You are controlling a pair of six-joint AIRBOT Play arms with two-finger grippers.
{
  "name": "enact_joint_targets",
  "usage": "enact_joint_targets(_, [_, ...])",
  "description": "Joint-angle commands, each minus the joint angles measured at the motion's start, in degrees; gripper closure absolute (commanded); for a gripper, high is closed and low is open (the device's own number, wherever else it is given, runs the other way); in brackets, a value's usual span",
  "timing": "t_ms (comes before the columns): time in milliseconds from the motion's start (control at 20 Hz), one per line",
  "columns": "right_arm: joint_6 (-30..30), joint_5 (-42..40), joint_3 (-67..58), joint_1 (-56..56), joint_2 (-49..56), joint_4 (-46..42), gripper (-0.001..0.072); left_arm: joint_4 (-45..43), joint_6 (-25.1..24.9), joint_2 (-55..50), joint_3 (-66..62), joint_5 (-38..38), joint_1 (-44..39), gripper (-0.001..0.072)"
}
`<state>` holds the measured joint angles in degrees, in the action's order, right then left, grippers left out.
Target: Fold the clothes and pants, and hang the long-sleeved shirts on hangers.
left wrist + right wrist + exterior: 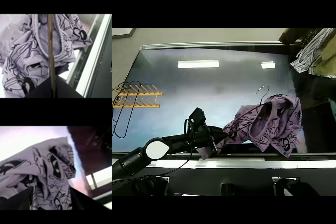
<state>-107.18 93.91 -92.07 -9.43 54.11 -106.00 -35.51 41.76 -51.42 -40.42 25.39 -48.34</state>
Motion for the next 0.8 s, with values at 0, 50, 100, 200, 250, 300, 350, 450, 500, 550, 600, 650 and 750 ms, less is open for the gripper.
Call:
enact_joint_targets(0, [49.1,-2.5,0.0,13.2,0.6,24.2,0.0215,0.0,0.0,0.0,0.0,0.0,0.0,0.0680])
enact_joint_targets(50, [58.3,-2.2,0.0,13.1,0.8,26.6,0.0215,0.0,0.0,0.0,0.0,0.0,0.0,0.0680])
enact_joint_targets(100, [62.3,-1.2,0.0,13.1,1.4,29.5,0.0199,0.0,0.0,0.0,0.0,0.0,0.0,0.0680])
enact_joint_targets(200, [69.3,1.6,0.0,13.1,3.4,33.1,0.0196,0.0,0.0,0.0,0.0,0.0,0.0,0.0680])
enact_joint_targets(250, [73.9,1.6,0.1,13.1,4.4,33.9,0.0196,0.0,0.0,0.0,0.0,0.0,0.0,0.0680])
enact_joint_targets(300, [78.9,1.6,0.1,13.1,5.7,35.1,0.0196,0.0,0.0,0.0,0.0,0.0,0.0,0.0680])
enact_joint_targets(350, [82.5,1.7,0.1,13.1,7.0,36.2,0.0196,0.0,0.0,0.0,0.0,0.0,0.0,0.0680])
enact_joint_targets(450, [87.3,2.4,0.1,13.1,10.0,38.7,0.0197,0.0,0.0,-0.1,0.0,0.0,0.0,0.0680])
enact_joint_targets(500, [88.5,3.0,0.1,13.1,11.3,39.8,0.0197,0.0,0.0,-0.1,0.0,0.0,0.0,0.0680])
enact_joint_targets(550, [89.4,3.8,0.1,13.1,12.3,40.2,0.0199,0.0,0.0,-0.1,0.0,0.0,0.0,0.0680])
enact_joint_targets(600, [90.6,4.4,0.1,12.7,13.2,40.2,0.0201,0.0,0.0,-0.1,0.0,0.0,0.0,0.0680])
enact_joint_targets(650, [91.2,4.5,0.1,12.3,13.9,40.0,0.0201,0.0,0.0,-0.2,0.0,0.0,0.0,0.0680])
enact_joint_targets(750, [92.0,4.3,0.1,10.3,15.8,40.0,0.0201,0.0,0.0,-0.4,0.0,0.0,0.0,0.0680])
